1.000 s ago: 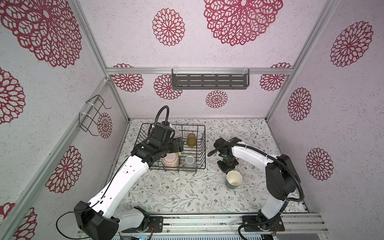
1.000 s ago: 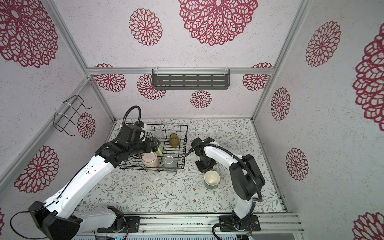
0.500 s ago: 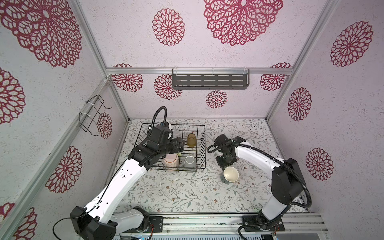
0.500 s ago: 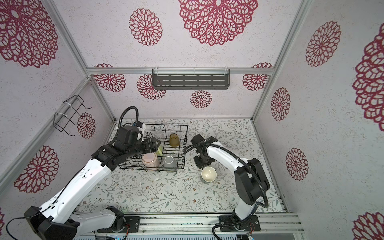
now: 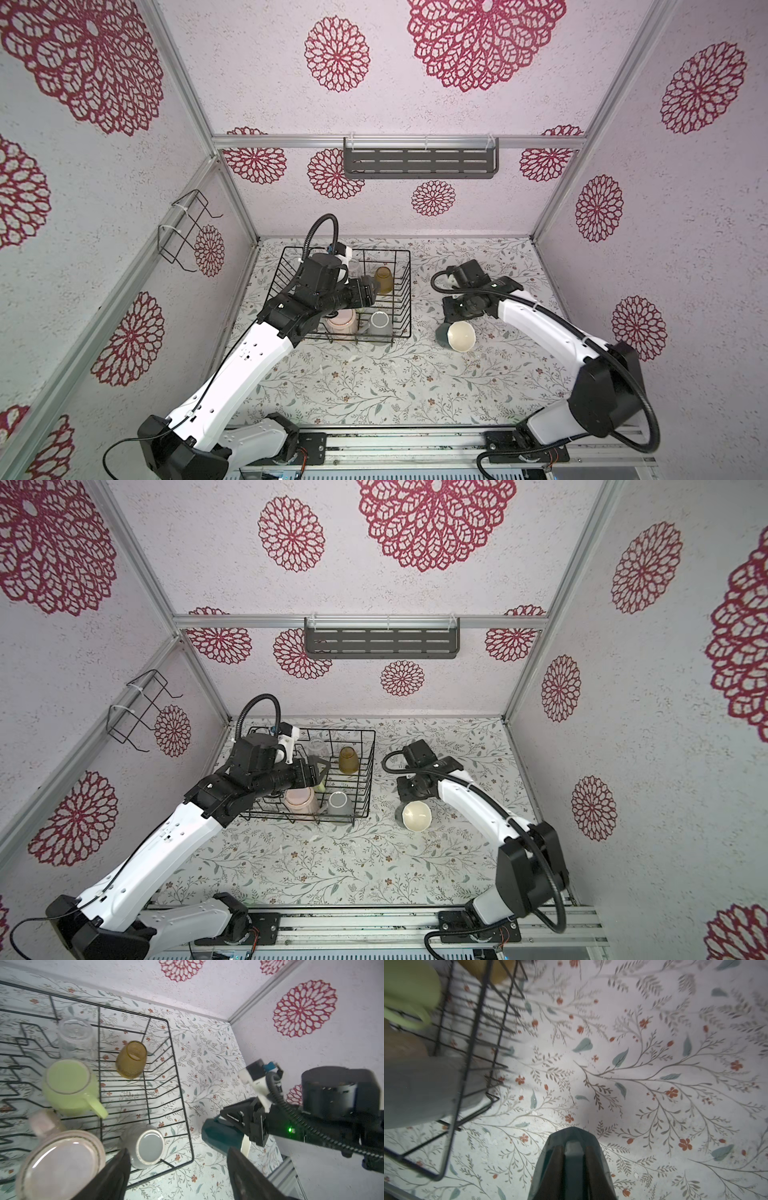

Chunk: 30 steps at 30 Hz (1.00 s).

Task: Load the cups into the dish rack
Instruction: 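Lift the dark green mug toward the left gripper over the rack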

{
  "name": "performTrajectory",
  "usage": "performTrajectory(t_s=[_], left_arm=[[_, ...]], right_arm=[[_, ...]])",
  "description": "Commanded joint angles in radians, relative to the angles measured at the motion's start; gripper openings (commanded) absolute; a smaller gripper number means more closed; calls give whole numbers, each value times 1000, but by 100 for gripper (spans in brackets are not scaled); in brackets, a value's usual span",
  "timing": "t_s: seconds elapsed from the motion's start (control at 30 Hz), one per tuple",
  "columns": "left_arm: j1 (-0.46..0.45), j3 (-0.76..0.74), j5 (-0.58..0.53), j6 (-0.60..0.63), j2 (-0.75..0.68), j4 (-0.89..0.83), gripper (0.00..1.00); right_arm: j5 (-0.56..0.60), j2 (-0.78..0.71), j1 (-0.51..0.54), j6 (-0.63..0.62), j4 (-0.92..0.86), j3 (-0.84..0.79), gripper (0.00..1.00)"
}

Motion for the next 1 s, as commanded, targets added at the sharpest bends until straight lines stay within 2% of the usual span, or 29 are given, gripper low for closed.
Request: performTrajectory(t_s=[0.0, 0.2, 0.37, 0.53, 0.67, 0.97], left_arm=[[-26, 22, 68, 19, 41, 63, 77], [-23, 27, 239, -13, 65, 152, 79], [-9, 35, 307, -89, 83, 183, 83], [7, -18, 496, -210, 84, 335, 90], [19, -87, 610, -306, 86, 483, 99], [32, -155, 654, -389, 116, 632, 97]], right_arm=[[16, -138, -15, 108, 173, -9, 0], [52, -305, -28, 168, 416, -113, 0], [-12, -389, -30, 206, 652, -204, 0], [-52, -475, -30, 246, 895, -296, 0], [-72, -507, -32, 274, 935, -294, 0], [-135, -530, -36, 367, 921, -276, 0]])
